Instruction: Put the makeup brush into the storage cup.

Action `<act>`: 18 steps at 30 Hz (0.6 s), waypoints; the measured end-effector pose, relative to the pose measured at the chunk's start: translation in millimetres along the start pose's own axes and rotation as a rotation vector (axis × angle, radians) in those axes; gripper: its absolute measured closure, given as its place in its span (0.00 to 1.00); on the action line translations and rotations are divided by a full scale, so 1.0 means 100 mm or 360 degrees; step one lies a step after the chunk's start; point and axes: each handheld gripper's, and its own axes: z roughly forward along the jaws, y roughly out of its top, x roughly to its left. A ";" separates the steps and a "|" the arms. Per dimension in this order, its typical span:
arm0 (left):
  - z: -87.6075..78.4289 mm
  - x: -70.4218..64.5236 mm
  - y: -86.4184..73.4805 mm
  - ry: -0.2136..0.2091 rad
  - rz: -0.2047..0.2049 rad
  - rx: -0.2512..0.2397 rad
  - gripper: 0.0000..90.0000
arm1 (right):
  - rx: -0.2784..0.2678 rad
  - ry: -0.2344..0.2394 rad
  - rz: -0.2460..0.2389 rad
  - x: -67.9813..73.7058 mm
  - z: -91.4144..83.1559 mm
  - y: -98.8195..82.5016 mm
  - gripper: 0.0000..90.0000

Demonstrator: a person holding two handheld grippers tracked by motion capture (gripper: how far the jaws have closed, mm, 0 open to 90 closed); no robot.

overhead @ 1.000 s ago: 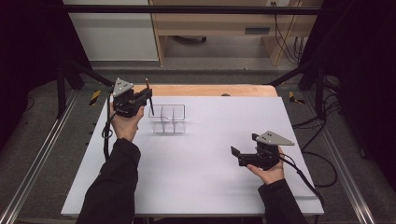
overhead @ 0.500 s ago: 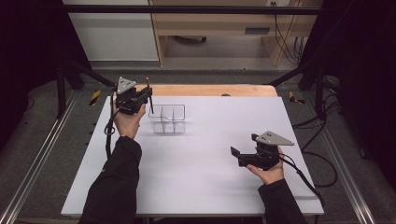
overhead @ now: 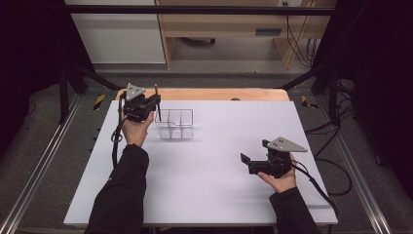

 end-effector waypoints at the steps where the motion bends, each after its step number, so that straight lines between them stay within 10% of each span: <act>1: 0.00 0.00 -0.01 0.0003 -0.0001 0.0003 0.92 | 0.0000 0.0001 0.0000 0.00 0.00 0.00 0.05; 18: 0.03 0.01 -0.19 -0.0009 -0.0018 0.0023 0.92 | 0.0011 0.0005 0.0001 0.01 0.01 -0.01 0.05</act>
